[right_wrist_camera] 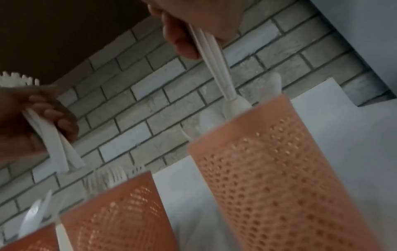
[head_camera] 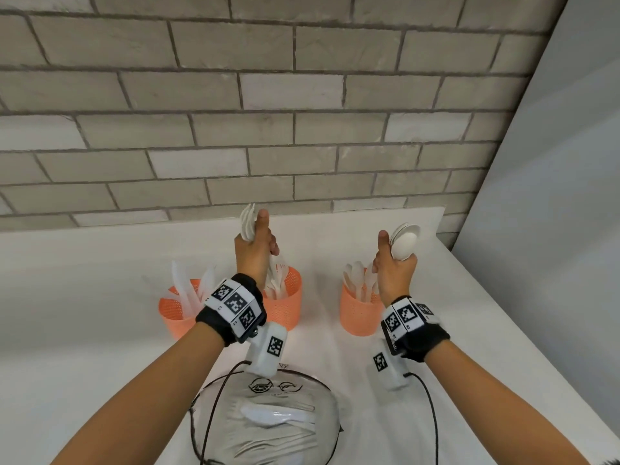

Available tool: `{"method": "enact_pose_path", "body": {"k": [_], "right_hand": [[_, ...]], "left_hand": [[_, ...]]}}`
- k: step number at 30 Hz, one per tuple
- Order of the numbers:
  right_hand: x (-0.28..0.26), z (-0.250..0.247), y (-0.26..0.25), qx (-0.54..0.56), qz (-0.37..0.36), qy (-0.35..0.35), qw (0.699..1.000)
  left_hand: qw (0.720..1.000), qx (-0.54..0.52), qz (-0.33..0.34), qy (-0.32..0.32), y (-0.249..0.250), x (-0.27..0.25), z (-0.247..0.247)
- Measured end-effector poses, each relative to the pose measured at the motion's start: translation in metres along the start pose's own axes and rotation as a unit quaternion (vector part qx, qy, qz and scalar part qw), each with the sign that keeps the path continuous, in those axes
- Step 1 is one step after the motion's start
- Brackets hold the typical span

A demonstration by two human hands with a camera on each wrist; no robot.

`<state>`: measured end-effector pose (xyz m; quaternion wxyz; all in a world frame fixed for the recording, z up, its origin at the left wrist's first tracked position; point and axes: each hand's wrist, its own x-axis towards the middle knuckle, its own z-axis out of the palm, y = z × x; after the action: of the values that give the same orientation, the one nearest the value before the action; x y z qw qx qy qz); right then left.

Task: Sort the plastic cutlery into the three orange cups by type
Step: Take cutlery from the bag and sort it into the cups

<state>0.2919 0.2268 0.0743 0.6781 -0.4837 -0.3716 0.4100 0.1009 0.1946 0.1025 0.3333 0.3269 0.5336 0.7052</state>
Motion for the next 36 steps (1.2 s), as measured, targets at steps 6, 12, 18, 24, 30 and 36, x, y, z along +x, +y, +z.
{"method": "enact_pose_path", "body": {"k": [6, 12, 18, 24, 30, 36], "right_hand": [[-0.008, -0.005, 0.026, -0.007, 0.024, -0.042, 0.999], [-0.016, -0.012, 0.031, -0.050, -0.044, -0.076, 0.995], [-0.002, -0.020, 0.054, -0.244, -0.261, -0.125, 0.926], [0.001, -0.026, 0.061, -0.399, -0.267, -0.194, 0.856], [-0.017, -0.023, 0.037, -0.361, -0.254, -0.212, 0.872], [-0.065, -0.002, 0.003, -0.252, -0.256, -0.305, 0.882]], "left_hand": [[0.998, 0.047, -0.029, 0.001, -0.035, -0.002, 0.001], [0.996, 0.085, 0.005, -0.018, -0.048, -0.006, 0.002], [0.981, 0.180, 0.071, -0.016, -0.058, -0.003, 0.000], [0.961, 0.253, 0.101, -0.043, -0.057, -0.005, 0.003], [0.971, 0.210, 0.110, -0.041, -0.030, -0.015, 0.004], [0.981, 0.148, 0.083, -0.099, 0.020, -0.016, -0.016]]}}
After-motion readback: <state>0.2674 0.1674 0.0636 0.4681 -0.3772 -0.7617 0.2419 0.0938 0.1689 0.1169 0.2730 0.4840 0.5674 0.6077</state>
